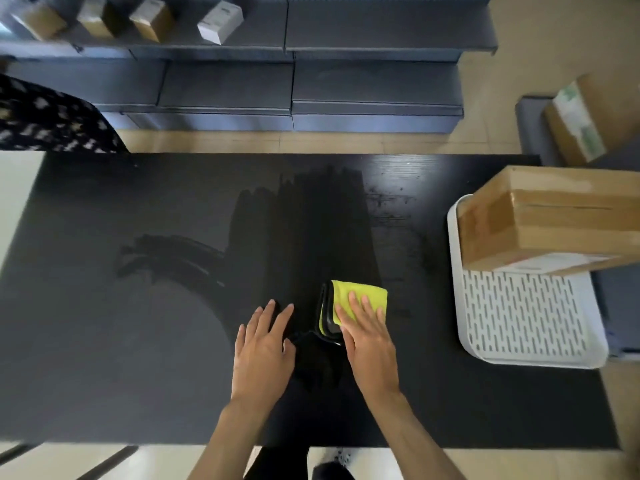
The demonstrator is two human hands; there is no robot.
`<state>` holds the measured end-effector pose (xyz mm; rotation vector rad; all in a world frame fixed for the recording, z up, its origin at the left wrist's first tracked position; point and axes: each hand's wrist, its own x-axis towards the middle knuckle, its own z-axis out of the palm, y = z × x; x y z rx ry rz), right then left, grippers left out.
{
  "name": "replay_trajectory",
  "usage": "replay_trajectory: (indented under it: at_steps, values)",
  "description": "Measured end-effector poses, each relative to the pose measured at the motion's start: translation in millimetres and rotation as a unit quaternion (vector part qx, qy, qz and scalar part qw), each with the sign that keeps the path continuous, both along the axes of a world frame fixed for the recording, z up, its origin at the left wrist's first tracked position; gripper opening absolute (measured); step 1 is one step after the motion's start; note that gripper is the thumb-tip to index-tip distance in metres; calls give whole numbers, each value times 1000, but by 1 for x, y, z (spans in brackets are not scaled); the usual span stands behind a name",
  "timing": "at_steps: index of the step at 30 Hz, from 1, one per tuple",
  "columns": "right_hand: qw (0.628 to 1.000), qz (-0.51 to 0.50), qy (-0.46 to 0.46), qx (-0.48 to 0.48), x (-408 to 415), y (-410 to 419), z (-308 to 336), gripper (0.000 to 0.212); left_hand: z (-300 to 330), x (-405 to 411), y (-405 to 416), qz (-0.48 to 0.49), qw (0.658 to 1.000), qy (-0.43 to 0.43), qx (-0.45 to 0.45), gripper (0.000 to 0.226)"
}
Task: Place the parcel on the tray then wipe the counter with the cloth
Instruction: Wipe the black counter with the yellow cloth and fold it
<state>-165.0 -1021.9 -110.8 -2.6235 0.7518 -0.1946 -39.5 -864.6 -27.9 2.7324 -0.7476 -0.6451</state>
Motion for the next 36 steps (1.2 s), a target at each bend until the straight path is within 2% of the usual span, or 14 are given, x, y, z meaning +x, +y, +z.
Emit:
replay_trajectory:
  at_steps: [5,10,14,21,25,31,36]
  values:
    - [1000,-12,28,-2,-80,49,7,48,17,-32,14,-10,1000,-12,-6,63]
    - [998,-36,51,4,-83,56,14,47,21,-52,19,-22,1000,-9,-6,62]
    - [997,-62,35,19,-49,37,16,53,15,-50,18,-30,1000,-9,1,63]
    - [993,-101,10,53,34,-34,8,49,6,-5,0,-11,1000,-17,5,63]
    - [993,-103,10,48,79,-78,4,56,0,17,-17,-5,1000,-24,0,65]
    - [992,-114,6,54,142,-136,6,71,-11,39,-48,-60,997,-36,27,69]
    - [995,-97,19,8,184,-187,2,91,-21,50,-70,-86,995,-38,19,72]
